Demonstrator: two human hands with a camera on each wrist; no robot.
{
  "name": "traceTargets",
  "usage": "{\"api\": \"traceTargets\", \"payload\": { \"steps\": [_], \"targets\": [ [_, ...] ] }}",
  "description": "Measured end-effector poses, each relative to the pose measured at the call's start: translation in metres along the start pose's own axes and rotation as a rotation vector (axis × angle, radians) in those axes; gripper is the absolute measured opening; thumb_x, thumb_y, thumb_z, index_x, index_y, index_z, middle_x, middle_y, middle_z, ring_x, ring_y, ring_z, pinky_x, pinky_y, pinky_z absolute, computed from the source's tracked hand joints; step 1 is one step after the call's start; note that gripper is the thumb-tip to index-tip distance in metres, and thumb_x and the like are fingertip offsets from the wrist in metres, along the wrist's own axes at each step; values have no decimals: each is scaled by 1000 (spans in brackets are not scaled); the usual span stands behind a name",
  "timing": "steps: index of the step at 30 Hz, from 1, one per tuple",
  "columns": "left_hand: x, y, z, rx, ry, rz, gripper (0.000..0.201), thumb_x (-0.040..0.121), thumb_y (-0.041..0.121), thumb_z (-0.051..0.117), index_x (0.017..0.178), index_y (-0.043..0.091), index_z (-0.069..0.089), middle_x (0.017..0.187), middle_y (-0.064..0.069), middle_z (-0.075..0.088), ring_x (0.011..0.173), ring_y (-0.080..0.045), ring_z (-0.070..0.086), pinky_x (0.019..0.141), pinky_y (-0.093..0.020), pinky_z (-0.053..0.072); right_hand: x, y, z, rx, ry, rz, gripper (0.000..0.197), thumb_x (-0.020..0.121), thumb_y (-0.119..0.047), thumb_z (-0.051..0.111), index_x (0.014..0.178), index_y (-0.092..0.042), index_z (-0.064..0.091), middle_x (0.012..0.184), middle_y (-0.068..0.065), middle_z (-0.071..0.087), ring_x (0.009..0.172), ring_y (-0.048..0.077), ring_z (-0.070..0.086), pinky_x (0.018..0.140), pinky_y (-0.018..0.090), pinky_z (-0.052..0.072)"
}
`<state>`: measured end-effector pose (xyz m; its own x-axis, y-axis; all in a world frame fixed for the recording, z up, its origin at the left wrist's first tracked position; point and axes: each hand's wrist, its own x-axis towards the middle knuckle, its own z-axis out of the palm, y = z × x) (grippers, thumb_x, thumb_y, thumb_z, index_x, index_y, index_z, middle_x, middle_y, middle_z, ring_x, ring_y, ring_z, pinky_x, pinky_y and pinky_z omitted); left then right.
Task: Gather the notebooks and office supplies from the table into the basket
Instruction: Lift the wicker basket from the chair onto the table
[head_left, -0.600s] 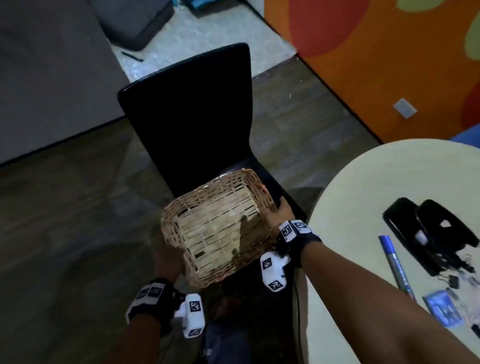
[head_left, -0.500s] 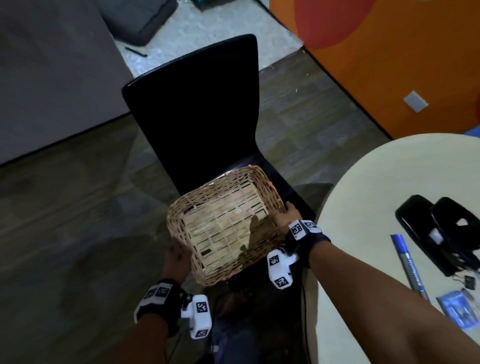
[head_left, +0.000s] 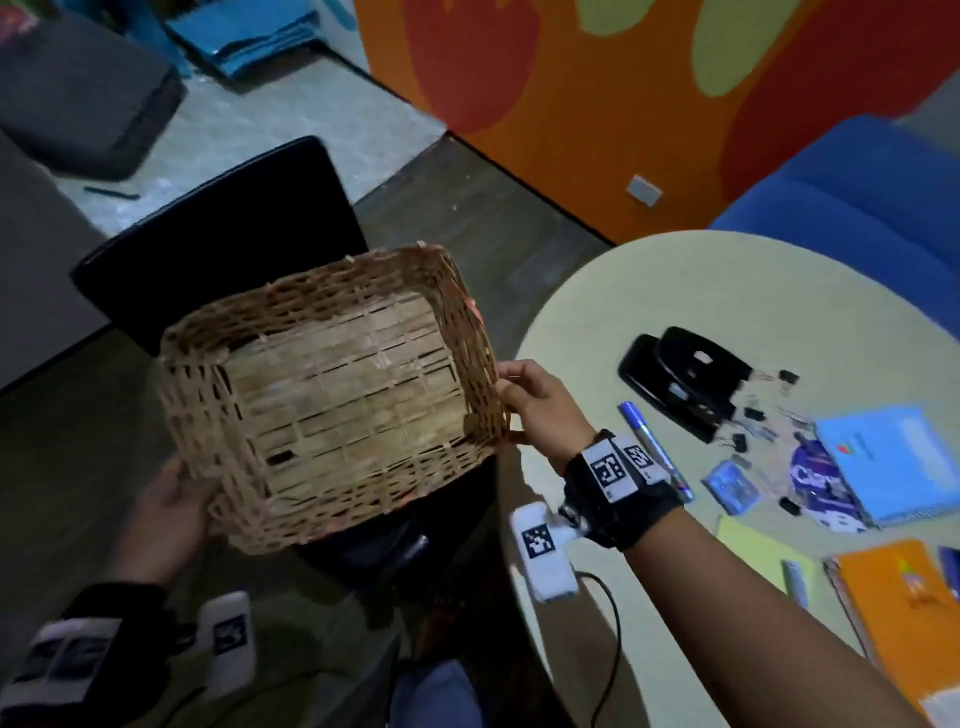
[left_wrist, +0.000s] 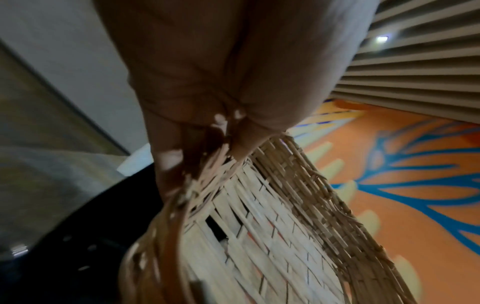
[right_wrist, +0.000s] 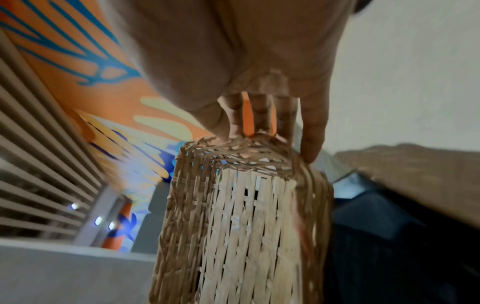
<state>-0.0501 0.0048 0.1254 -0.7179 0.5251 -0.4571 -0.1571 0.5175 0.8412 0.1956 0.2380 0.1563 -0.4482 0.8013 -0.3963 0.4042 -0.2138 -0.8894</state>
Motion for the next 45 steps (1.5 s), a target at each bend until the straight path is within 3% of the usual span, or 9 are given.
{"api": "traceTargets", "payload": {
  "steps": [2,4,11,15,21,27,38,42,45],
  "targets": [
    [3,21,-1,103,-92,115,20,94,29,50,108,38,60,120,-5,62,104,-22,61,89,-37,51,-40,-1,-38,52,10,-12,3,91,-18,55,92,-20,57,90,0,60,80,11,60,83,44,53],
    [6,38,11,258,-176,205,25,88,42,54,113,44,58,119,-3,64,114,-25,59,102,-50,42,-86,4,-71,93,34,3,5,92,-16,57,89,-16,52,82,-1,54,63,2,58,68,36,55],
    [-19,71,105,536,-583,376,27,92,39,48,119,44,51,124,-2,61,119,-24,55,108,-49,39,-213,89,-123,32,8,199,28,89,-22,62,111,-21,43,69,-5,64,67,13,65,62,31,54],
    [-36,60,148,657,-712,418,34,97,13,47,129,22,55,123,-5,62,122,-24,53,105,-38,37,-253,129,-122,49,24,299,21,93,-21,55,110,-18,43,66,-5,62,62,10,64,63,27,52],
    [-54,41,180,723,-885,461,25,90,34,48,111,48,50,127,3,60,122,-16,52,105,-32,36,-286,155,-139,84,103,344,23,94,-14,54,113,-10,43,64,5,53,55,18,55,53,28,45],
    [-50,37,209,762,-889,457,35,98,19,47,132,22,52,132,-5,60,127,-22,51,110,-40,36,-291,167,-154,103,200,334,17,95,-16,52,109,-19,45,57,1,60,63,29,62,55,33,51],
    [-67,46,212,870,-744,443,43,95,31,51,137,23,47,133,-9,60,127,-27,52,106,-38,38,-297,166,-151,332,245,341,23,94,-15,53,114,-12,44,62,9,65,47,14,63,45,21,49],
    [-95,69,212,940,-610,573,57,90,39,57,141,21,40,128,-17,63,121,-32,57,100,-39,44,-305,184,-169,137,323,336,31,89,-29,61,117,-19,50,74,8,66,70,26,68,67,40,57],
    [-131,91,225,1010,-651,691,53,89,44,56,138,28,43,120,-9,68,110,-27,64,89,-37,51,-311,199,-202,-322,377,336,37,88,-30,62,123,-23,51,98,5,70,87,20,68,82,39,56]
  ]
}}
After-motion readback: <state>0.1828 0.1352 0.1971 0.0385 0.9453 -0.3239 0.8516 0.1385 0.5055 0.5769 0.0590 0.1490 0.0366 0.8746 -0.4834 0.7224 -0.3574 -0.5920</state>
